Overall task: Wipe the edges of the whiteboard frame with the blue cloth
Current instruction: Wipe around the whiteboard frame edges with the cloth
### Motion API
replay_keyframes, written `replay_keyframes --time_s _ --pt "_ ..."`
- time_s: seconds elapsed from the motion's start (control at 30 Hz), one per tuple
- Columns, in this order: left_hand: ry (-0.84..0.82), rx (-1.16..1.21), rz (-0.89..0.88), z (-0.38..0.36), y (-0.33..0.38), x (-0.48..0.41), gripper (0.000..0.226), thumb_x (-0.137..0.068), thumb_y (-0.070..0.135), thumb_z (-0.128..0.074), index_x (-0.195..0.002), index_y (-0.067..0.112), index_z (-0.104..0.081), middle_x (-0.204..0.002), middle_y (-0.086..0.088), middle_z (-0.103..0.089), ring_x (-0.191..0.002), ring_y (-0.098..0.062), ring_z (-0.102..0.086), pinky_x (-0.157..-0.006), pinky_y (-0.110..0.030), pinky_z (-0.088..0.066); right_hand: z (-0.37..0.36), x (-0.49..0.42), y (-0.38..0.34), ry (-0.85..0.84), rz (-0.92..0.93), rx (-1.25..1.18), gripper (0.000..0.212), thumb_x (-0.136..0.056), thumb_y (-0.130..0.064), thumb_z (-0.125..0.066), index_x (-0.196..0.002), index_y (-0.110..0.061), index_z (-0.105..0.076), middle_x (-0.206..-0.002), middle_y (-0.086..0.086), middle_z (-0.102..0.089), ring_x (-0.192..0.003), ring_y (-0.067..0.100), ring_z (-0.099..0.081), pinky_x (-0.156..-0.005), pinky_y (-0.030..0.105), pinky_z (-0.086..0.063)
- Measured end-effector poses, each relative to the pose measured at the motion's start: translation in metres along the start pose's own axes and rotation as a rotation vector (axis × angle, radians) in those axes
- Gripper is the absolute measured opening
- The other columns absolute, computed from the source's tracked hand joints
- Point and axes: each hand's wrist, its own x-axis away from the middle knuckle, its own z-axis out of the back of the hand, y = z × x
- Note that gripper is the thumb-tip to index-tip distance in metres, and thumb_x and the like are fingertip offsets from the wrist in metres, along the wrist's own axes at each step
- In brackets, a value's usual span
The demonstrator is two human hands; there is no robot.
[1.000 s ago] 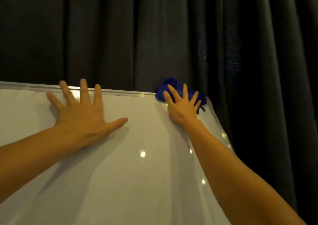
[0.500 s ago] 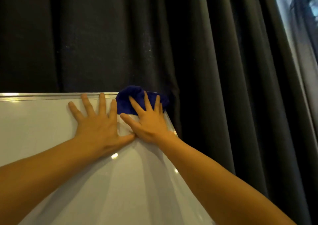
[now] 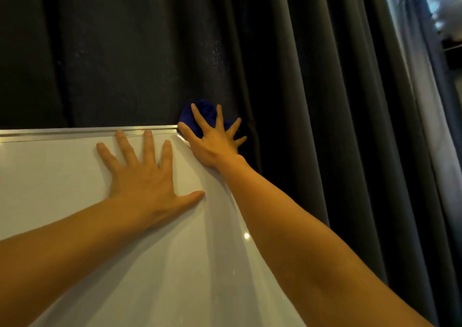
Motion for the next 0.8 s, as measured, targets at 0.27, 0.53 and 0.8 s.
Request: replay_keyframes --time_s 0.27,0.53,0.8 --pt "0.075 0.091 -0.154 -0.019 -0.012 0.019 0.13 -0.046 0.101 0.0 -0.148 0.024 0.026 -0.16 -0.017 0.021 -0.137 -0.057 0.024 -0.102 -0.077 0.016 -0.006 0.058 0.011 -0.061 -0.313 -0.016 0.098 -0.06 -0.098 -0.007 -0.146 -0.055 0.011 -0.166 0.002 0.013 -0.145 0.049 0.018 -0.113 0.065 0.007" --pt "-0.037 0.033 -0.293 -0.018 0.01 0.047 0.134 -0.045 0.103 -0.006 -0.154 0.026 0.008 -0.16 -0.024 0.014 -0.137 -0.061 0.018 -0.105 -0.078 0.005 -0.024 0.219 0.054 -0.073 -0.541 -0.003 0.095 -0.061 -0.098 -0.003 -0.146 -0.057 0.011 -0.166 0.0 0.012 -0.146 0.037 0.025 -0.114 0.058 0.013" --pt "-0.087 -0.041 -0.629 -0.035 0.055 0.095 0.128 -0.042 0.1 0.007 -0.152 0.034 0.011 -0.162 -0.014 0.016 -0.134 -0.062 0.024 -0.101 -0.079 0.008 -0.019 0.334 0.077 -0.136 -0.64 -0.009 0.08 -0.083 -0.084 -0.012 -0.153 -0.046 0.001 -0.166 0.003 0.011 -0.145 0.03 0.031 -0.118 0.053 0.012"
